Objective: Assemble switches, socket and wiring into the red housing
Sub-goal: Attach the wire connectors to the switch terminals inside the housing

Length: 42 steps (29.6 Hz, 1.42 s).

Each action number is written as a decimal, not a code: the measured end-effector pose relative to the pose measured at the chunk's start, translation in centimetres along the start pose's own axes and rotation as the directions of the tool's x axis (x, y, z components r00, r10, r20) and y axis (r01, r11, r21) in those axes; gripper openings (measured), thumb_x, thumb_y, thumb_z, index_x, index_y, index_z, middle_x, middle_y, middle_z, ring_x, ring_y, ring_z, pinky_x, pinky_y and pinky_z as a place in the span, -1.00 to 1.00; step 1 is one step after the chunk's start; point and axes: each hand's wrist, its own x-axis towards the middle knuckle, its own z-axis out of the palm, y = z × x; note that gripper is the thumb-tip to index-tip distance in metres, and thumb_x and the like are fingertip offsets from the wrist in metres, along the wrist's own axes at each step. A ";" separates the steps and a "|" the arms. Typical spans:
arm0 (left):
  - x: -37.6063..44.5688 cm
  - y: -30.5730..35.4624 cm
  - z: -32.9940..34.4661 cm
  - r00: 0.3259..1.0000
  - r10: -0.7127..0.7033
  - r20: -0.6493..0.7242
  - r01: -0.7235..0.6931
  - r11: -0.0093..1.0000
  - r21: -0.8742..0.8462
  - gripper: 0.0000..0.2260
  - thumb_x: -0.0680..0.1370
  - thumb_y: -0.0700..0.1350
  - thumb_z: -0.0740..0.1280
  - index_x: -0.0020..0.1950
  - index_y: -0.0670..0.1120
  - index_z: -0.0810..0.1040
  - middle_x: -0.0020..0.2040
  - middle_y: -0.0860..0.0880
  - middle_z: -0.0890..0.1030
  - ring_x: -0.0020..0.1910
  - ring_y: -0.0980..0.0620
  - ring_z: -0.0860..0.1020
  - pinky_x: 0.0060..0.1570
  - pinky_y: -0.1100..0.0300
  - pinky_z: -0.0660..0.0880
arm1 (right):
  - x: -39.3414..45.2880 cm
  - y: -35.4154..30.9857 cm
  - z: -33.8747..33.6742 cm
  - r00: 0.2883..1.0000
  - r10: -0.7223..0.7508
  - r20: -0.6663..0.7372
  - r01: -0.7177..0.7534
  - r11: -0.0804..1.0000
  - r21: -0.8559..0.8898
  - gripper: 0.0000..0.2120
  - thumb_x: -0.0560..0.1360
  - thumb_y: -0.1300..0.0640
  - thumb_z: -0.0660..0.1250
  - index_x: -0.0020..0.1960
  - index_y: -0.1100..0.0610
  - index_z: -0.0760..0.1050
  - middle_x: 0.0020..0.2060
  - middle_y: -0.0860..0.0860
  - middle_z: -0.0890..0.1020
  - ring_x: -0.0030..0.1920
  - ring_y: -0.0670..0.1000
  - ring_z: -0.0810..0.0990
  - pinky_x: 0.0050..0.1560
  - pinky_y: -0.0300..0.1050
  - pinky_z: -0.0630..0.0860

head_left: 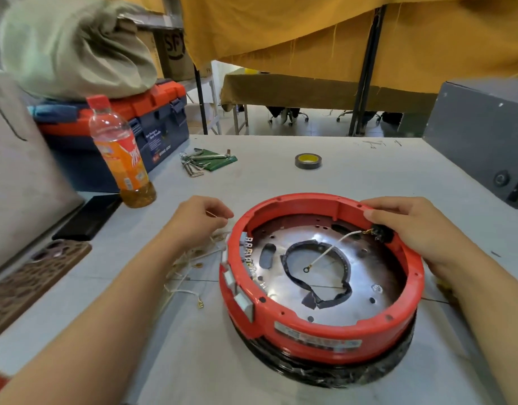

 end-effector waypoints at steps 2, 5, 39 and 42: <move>0.1 -0.8 0.5 1.000 -0.005 -0.003 0.005 1.000 0.008 -0.91 0.47 -0.22 0.39 -0.11 -0.05 0.66 -0.15 -0.01 0.67 -0.23 0.13 0.58 -0.30 0.34 0.42 | 0.0 -0.1 0.1 1.000 -0.001 -0.004 0.001 1.000 0.014 -0.84 0.49 0.23 0.34 -0.02 0.07 0.66 -0.14 0.02 0.72 -0.03 0.08 0.67 0.19 0.10 0.51; 0.2 -1.5 0.8 0.999 0.040 -0.004 -0.040 0.995 0.093 -0.95 0.45 -0.16 0.42 -0.17 -0.01 0.64 -0.22 0.05 0.64 -0.29 0.24 0.52 -0.38 0.49 0.33 | 0.1 -0.2 0.1 1.000 0.000 -0.013 0.000 1.000 0.015 -0.84 0.49 0.24 0.34 0.01 0.11 0.65 -0.11 0.04 0.71 -0.02 0.09 0.66 0.20 0.09 0.50; -1.6 0.2 0.0 0.967 0.254 -0.018 -0.205 0.733 -0.649 -0.77 0.55 -0.35 0.21 0.05 -0.12 0.59 -0.25 0.05 0.61 -0.28 0.12 0.52 -0.13 0.31 0.50 | 0.1 0.1 0.0 1.000 0.011 0.019 -0.012 1.000 0.020 -0.83 0.51 0.19 0.31 -0.05 0.01 0.67 -0.19 0.02 0.72 -0.13 0.08 0.68 0.02 0.07 0.58; -1.6 0.2 0.0 0.971 0.239 -0.005 -0.178 0.710 -0.682 -0.81 0.57 -0.31 0.19 -0.02 -0.13 0.58 -0.28 0.03 0.58 -0.28 0.12 0.52 -0.14 0.29 0.50 | 0.1 0.3 0.0 1.000 0.011 0.014 -0.011 1.000 0.022 -0.84 0.51 0.18 0.32 -0.06 0.00 0.67 -0.18 0.00 0.72 -0.12 0.08 0.68 0.03 0.07 0.57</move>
